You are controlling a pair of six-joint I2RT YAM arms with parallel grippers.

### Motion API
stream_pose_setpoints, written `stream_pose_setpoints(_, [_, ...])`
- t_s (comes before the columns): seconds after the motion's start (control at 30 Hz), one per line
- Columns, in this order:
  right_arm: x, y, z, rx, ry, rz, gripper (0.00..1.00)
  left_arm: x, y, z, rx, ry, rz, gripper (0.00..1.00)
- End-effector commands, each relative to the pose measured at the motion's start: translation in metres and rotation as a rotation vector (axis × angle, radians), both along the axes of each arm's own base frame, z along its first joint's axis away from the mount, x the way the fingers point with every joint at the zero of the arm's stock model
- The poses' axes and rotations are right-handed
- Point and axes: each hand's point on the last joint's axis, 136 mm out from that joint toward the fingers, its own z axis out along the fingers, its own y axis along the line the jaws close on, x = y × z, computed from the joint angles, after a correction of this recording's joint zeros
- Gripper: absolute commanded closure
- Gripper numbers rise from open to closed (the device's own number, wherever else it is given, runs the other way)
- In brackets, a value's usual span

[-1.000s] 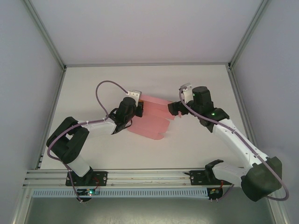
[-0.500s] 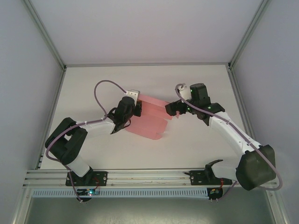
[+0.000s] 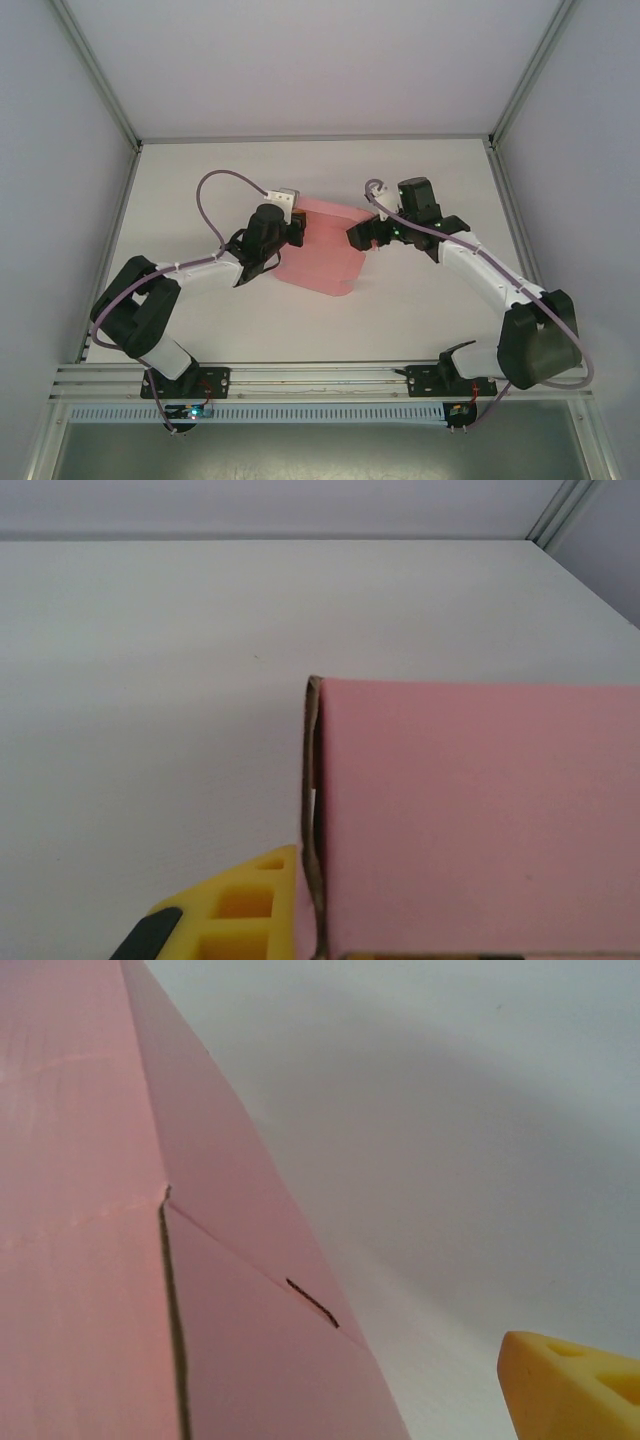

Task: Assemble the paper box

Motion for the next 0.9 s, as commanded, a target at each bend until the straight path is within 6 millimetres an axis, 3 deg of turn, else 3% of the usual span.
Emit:
stream_pose_setpoints(0.0, [0.005,-0.016,0.046,-0.073,-0.208,-0.037,0.07,0.007,-0.004,0.022,-0.021,-0.016,0.009,1.00])
stream_pose_setpoints(0.13, [-0.011,-0.024,0.086,-0.053,-0.348,-0.029,0.02,0.006,-0.002,0.013,0.011,0.018,0.013,1.00])
stream_pose_setpoints(0.33, [-0.023,-0.022,0.119,-0.012,-0.430,0.000,0.03,0.009,-0.002,0.003,0.043,0.071,0.021,1.00])
stream_pose_setpoints(0.43, [-0.027,-0.012,0.126,0.021,-0.414,0.043,0.19,0.010,-0.003,0.002,0.039,0.079,0.024,1.00])
stream_pose_setpoints(0.5, [-0.028,-0.002,0.126,0.040,-0.382,0.065,0.43,0.010,-0.002,0.000,0.040,0.085,0.027,1.00])
stream_pose_setpoints(0.6, [-0.019,0.000,0.110,-0.032,-0.308,0.026,0.64,0.009,-0.003,0.001,0.034,0.088,0.022,1.00])
stream_pose_setpoints(0.73, [0.000,-0.013,0.088,-0.190,-0.227,-0.088,0.76,0.008,-0.003,0.004,0.029,0.084,0.015,1.00])
stream_pose_setpoints(0.87, [0.007,-0.019,0.070,-0.242,-0.149,-0.113,0.85,0.008,0.000,0.006,0.035,0.078,0.034,1.00])
